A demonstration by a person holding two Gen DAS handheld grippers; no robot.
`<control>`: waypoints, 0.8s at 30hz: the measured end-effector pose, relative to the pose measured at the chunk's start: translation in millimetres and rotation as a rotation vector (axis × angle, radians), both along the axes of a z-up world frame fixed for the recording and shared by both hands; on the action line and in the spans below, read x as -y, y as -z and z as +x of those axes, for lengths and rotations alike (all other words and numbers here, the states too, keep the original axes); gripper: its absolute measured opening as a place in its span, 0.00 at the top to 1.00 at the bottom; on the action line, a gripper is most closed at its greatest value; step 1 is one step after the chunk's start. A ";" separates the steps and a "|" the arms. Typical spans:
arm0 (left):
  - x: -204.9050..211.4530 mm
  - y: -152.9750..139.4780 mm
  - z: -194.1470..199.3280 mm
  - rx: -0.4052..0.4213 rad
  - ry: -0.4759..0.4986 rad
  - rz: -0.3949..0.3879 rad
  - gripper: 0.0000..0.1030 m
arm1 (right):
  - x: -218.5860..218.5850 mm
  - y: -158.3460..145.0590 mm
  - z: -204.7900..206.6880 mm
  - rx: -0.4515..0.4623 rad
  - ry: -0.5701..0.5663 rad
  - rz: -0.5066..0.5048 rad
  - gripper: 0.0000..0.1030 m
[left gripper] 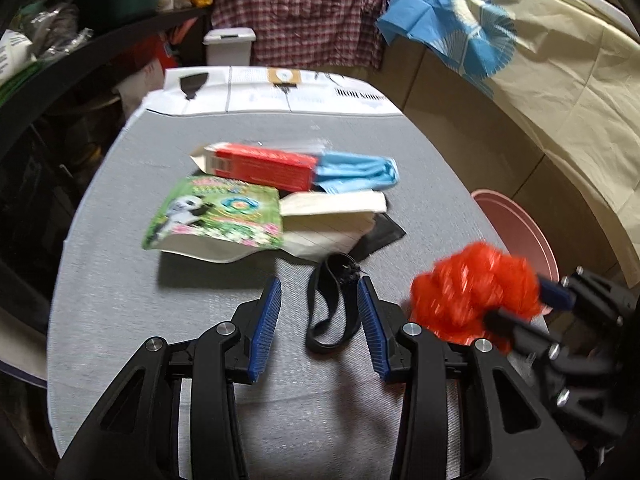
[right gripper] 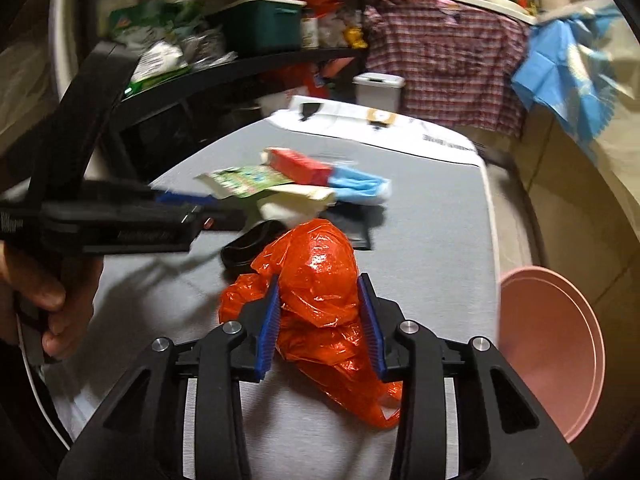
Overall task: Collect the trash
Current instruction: 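Grasp the red plastic bag with the right tool while the left tool grasps the black strap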
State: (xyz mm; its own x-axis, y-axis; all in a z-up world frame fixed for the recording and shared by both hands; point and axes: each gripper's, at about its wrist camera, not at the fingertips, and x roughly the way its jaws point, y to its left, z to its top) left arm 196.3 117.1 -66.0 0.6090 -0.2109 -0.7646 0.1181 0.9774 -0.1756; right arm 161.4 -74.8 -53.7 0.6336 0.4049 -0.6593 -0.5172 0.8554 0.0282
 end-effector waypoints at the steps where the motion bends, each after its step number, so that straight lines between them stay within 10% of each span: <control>1: 2.4 2.5 1.1 -0.011 0.008 0.001 0.62 | 3.3 0.0 1.7 -0.006 0.013 0.004 0.64; 12: 18.4 24.8 7.6 -0.098 0.030 0.094 0.62 | 15.2 4.9 14.3 -0.047 0.062 0.026 0.64; 15: 18.2 22.3 7.1 -0.093 0.033 0.110 0.81 | 15.8 5.9 14.9 -0.052 0.068 0.031 0.64; 24: 14.9 2.2 -4.0 -0.028 0.029 0.113 0.87 | 20.1 2.7 11.7 -0.036 0.095 0.045 0.64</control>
